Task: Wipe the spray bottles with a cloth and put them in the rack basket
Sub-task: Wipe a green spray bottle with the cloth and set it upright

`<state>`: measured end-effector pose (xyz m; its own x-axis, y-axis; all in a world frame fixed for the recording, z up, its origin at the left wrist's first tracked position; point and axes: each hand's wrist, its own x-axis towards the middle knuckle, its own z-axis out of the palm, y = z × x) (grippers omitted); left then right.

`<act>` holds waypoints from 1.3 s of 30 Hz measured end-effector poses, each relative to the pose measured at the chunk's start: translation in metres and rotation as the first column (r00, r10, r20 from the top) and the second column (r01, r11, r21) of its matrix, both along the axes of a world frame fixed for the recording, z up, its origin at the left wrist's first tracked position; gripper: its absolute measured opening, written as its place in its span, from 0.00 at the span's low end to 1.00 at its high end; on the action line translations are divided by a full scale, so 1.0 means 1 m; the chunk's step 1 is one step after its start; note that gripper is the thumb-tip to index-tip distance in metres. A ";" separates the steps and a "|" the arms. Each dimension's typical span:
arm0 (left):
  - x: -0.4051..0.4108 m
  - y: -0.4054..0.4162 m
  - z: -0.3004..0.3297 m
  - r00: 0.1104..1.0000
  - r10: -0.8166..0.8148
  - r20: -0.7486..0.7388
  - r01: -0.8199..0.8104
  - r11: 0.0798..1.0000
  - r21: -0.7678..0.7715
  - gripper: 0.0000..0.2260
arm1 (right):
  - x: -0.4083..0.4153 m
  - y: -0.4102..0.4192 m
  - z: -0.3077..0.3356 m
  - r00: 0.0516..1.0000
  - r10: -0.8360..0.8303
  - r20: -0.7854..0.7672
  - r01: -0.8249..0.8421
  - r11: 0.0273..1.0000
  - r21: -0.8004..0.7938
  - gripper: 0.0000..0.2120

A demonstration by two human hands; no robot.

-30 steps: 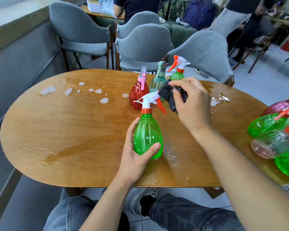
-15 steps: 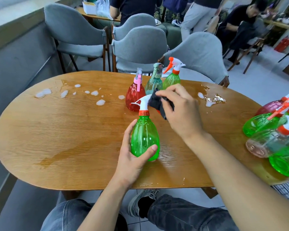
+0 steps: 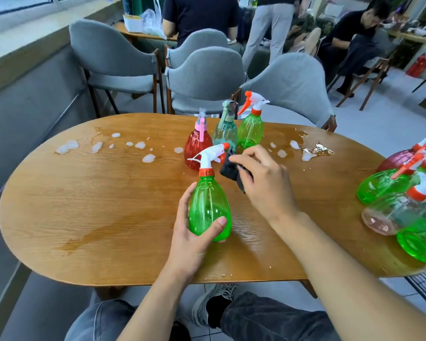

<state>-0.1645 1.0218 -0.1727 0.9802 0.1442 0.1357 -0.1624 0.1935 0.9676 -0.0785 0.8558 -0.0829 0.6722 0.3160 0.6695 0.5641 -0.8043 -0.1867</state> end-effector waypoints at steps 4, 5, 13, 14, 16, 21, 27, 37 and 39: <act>0.001 -0.001 0.000 0.999 0.022 -0.029 -0.023 0.999 -0.049 0.40 | -0.017 -0.026 -0.036 0.991 -0.086 -0.098 0.094 0.992 0.083 0.10; 0.002 -0.001 -0.002 0.999 0.025 -0.046 -0.028 0.997 -0.077 0.39 | -0.023 -0.035 -0.047 0.981 -0.099 -0.165 0.129 0.975 0.182 0.10; 0.009 0.004 -0.010 0.986 -0.054 -0.159 0.006 0.957 -0.289 0.35 | -0.062 -0.024 -0.089 0.773 0.330 -0.543 0.411 0.392 0.823 0.11; 0.010 0.004 -0.010 0.984 -0.066 -0.167 0.009 0.948 -0.318 0.36 | -0.063 -0.022 -0.090 0.767 0.350 -0.538 0.414 0.371 0.831 0.11; 0.011 0.005 -0.011 0.980 -0.089 -0.180 0.021 0.935 -0.353 0.36 | -0.062 -0.020 -0.092 0.763 0.380 -0.523 0.419 0.324 0.848 0.10; 0.010 0.002 -0.010 0.979 -0.079 -0.186 0.020 0.954 -0.300 0.44 | -0.063 -0.021 -0.096 0.771 0.384 -0.507 0.422 0.287 0.860 0.08; 0.010 0.002 -0.013 0.981 -0.120 -0.153 0.077 0.961 -0.266 0.35 | -0.064 -0.020 -0.095 0.771 0.390 -0.503 0.410 0.301 0.861 0.08; 0.008 0.002 -0.012 0.982 -0.094 -0.166 0.043 0.957 -0.287 0.41 | -0.062 -0.022 -0.101 0.774 0.379 -0.507 0.415 0.300 0.859 0.08; 0.010 0.002 -0.011 0.980 -0.096 -0.174 0.036 0.947 -0.318 0.36 | -0.061 -0.022 -0.103 0.775 0.376 -0.508 0.416 0.301 0.858 0.09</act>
